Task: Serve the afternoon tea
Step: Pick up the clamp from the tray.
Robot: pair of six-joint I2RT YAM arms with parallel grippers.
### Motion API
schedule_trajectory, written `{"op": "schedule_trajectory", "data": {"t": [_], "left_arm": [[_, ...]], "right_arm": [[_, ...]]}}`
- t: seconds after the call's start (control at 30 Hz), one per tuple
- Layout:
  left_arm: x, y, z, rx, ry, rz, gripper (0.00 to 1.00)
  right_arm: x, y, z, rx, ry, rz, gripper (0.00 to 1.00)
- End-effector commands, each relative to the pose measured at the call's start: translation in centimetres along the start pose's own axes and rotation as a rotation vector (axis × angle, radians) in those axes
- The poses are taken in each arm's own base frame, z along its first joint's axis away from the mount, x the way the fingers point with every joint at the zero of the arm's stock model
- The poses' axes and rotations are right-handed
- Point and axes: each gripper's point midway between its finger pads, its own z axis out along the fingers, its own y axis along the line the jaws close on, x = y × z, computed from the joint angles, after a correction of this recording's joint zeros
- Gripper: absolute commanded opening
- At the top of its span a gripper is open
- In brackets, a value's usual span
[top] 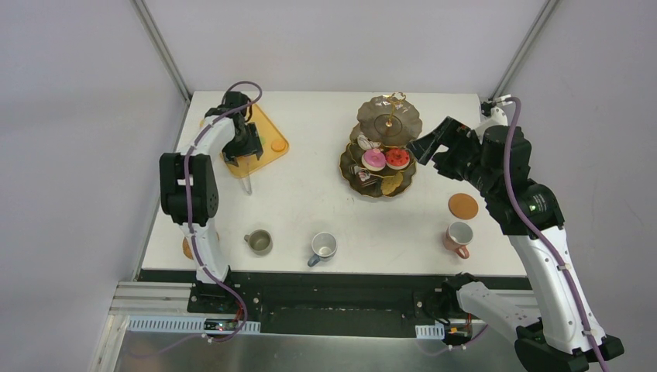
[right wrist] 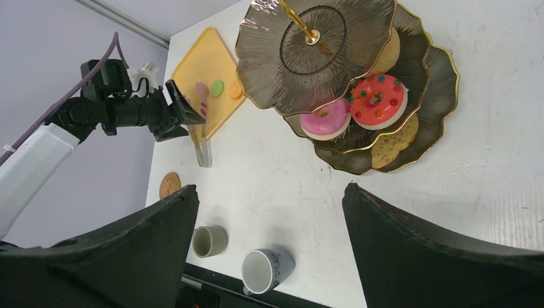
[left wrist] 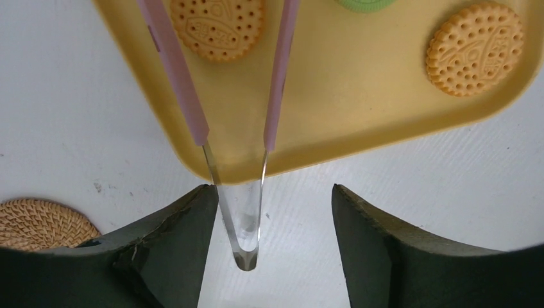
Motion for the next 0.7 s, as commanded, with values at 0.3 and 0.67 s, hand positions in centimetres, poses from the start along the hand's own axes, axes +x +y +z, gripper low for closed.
{"op": "schedule_trajectory", "data": {"t": [0.3, 0.67], "left_arm": [[0.6, 2.1, 0.0, -0.174, -0.107, 0.031, 0.70], [1.5, 1.6, 1.0, -0.108, -0.247, -0.011, 0.61]], "right_arm": [[-1.7, 1.1, -0.9, -0.031, -0.052, 0.001, 0.87], [-1.0, 0.8, -0.9, -0.027, -0.031, 0.007, 0.87]]}}
